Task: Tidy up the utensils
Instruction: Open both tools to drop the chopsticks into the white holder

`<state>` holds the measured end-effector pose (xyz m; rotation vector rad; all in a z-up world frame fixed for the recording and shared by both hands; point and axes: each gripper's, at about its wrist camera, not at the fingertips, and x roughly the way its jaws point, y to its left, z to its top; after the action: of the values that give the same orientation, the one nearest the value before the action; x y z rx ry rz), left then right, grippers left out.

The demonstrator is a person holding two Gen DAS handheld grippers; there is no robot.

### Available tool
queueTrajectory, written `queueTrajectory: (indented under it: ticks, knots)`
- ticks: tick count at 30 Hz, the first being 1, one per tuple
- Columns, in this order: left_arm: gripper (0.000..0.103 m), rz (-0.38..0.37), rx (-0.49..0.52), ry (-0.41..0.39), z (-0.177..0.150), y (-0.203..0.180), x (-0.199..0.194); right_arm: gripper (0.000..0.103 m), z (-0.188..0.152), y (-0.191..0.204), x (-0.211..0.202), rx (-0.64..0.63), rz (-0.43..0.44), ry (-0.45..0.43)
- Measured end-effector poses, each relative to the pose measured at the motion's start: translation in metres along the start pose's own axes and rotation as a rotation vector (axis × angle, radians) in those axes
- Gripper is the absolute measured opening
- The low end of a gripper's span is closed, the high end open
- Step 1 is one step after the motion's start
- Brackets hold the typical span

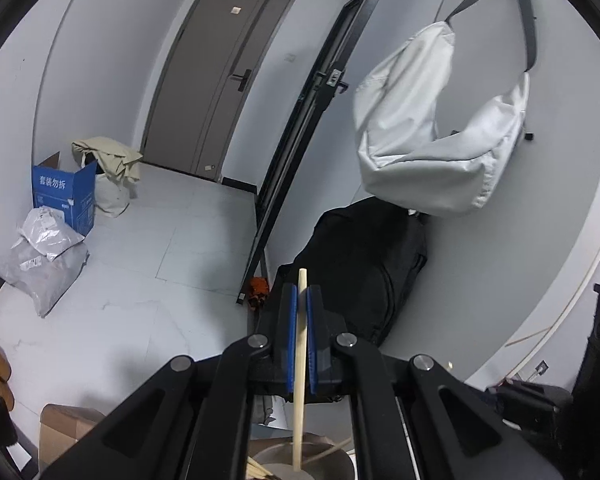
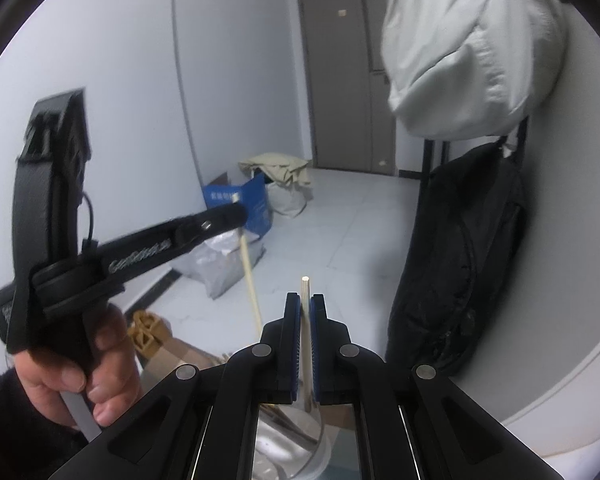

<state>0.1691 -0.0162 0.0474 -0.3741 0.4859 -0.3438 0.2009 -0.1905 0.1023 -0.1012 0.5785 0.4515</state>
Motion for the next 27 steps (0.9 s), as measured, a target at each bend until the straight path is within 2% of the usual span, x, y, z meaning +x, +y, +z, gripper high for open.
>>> queueTrajectory:
  ticks: [7, 13, 22, 27]
  knots:
    - [0.001, 0.031, -0.002, 0.026, -0.016, -0.001, 0.009, 0.004, -0.008, 0.006, 0.014, -0.044, 0.007, 0.041]
    - [0.001, 0.010, -0.037, 0.075, -0.020, 0.005, 0.009, 0.004, -0.015, 0.012, 0.026, -0.062, 0.030, 0.079]
    - [0.001, -0.002, -0.013, 0.169, -0.015, 0.008, 0.013, 0.007, -0.023, 0.013, 0.043, -0.011, 0.054, 0.121]
    - [0.003, 0.001, -0.055, 0.214, -0.013, 0.022, 0.013, 0.008, -0.026, 0.008, 0.054, 0.053, 0.083, 0.148]
